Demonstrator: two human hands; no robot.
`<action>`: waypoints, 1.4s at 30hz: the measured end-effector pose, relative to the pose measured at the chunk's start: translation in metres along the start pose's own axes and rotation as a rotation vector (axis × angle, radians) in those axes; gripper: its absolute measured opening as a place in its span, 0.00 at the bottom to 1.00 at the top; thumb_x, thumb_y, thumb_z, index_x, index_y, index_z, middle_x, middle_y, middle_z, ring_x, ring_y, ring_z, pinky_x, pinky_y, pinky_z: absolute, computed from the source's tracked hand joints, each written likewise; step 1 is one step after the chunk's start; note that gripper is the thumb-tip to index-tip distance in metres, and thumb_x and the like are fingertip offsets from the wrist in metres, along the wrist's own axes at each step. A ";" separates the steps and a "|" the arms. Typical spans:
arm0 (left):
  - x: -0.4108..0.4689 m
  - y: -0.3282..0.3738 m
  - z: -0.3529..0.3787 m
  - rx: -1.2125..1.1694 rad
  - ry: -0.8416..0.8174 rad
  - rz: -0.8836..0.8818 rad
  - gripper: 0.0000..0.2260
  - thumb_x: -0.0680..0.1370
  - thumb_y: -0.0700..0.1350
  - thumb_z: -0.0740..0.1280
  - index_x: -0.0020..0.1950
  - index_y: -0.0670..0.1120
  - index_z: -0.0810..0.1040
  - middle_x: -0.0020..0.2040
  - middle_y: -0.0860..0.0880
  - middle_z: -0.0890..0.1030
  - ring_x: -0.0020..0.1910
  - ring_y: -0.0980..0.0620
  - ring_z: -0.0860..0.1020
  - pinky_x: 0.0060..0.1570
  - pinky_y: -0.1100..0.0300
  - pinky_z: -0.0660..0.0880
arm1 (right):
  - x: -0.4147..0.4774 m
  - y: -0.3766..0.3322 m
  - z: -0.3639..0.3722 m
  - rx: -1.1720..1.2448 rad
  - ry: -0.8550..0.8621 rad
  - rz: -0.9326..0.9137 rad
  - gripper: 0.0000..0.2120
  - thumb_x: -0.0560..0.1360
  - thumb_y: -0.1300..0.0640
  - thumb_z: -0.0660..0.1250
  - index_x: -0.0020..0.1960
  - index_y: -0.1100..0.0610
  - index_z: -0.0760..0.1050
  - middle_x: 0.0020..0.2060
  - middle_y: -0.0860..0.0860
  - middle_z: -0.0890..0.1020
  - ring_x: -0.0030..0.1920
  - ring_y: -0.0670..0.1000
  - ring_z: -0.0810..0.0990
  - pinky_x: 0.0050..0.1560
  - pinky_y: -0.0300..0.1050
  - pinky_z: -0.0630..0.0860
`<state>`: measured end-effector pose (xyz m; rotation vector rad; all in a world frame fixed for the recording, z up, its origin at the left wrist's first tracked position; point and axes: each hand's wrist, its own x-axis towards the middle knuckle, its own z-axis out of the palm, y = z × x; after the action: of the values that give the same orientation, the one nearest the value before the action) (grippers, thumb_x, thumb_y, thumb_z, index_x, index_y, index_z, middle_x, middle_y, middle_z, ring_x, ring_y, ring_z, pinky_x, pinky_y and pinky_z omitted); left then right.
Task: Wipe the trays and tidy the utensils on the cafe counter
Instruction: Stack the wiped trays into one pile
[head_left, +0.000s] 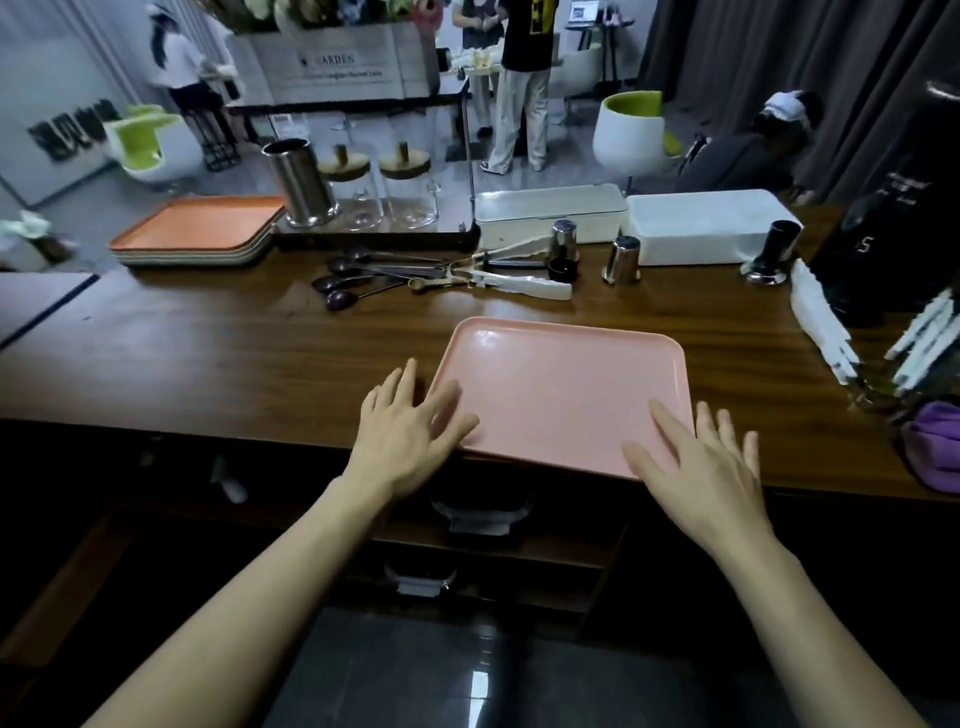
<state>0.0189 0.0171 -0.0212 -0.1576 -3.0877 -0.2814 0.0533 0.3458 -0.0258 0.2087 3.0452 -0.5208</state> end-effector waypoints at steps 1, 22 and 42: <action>0.006 0.000 0.001 -0.017 -0.065 -0.018 0.34 0.76 0.74 0.44 0.79 0.63 0.60 0.82 0.39 0.55 0.81 0.41 0.52 0.78 0.41 0.50 | 0.002 0.001 -0.001 0.009 -0.006 -0.006 0.34 0.78 0.29 0.50 0.80 0.41 0.56 0.81 0.57 0.54 0.81 0.59 0.48 0.78 0.62 0.40; -0.033 -0.291 -0.082 -0.272 0.272 -0.229 0.33 0.71 0.69 0.61 0.67 0.49 0.78 0.63 0.44 0.74 0.63 0.43 0.73 0.58 0.53 0.70 | 0.001 -0.315 0.075 0.189 -0.051 -0.220 0.32 0.79 0.34 0.59 0.79 0.44 0.62 0.81 0.51 0.58 0.81 0.53 0.51 0.78 0.52 0.49; 0.037 -0.478 -0.128 -0.251 0.339 -0.616 0.22 0.79 0.60 0.65 0.70 0.51 0.77 0.71 0.46 0.71 0.69 0.45 0.71 0.67 0.48 0.69 | 0.134 -0.538 0.144 0.296 -0.091 -0.476 0.28 0.80 0.41 0.63 0.76 0.52 0.68 0.79 0.50 0.62 0.79 0.54 0.59 0.71 0.51 0.64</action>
<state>-0.0641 -0.4702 0.0214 0.7609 -2.6658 -0.6332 -0.1514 -0.1885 0.0060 -0.5305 2.9046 -0.9735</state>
